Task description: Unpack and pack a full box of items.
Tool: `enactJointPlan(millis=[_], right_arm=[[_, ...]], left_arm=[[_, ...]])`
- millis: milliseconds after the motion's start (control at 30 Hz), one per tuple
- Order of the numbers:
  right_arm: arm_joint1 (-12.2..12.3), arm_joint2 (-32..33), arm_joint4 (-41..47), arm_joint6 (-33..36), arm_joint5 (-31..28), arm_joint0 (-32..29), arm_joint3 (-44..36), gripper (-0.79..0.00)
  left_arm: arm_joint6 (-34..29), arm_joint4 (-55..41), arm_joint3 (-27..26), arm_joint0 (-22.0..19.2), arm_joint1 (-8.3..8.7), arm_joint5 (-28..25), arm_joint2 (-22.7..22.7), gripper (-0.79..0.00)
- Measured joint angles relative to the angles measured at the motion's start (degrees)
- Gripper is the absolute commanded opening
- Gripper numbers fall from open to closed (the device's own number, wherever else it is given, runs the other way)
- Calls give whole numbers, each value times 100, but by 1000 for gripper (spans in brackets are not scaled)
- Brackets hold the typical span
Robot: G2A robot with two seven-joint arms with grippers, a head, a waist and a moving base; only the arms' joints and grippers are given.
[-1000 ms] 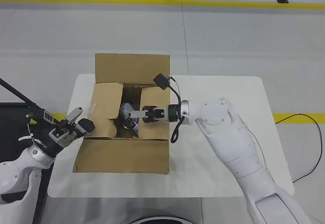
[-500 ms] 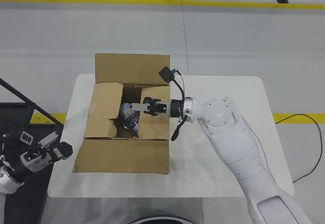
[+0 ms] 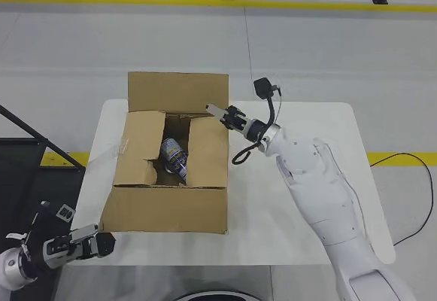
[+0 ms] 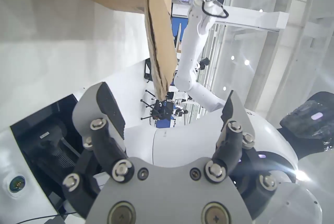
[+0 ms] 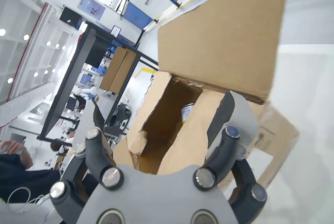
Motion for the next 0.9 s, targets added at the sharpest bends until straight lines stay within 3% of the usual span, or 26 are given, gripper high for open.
enactJointPlan(millis=[400, 900], right_arm=[[-150, -180, -131, -1107, -467, 460, 1277, 0], [-580, -738, 235, -1209, -1218, 1562, 3250, 0]], left_arm=[[248, -532, -295, -75, -2, -1, 157, 0], [971, -1284, -306, -417, -29, 44, 355, 0]])
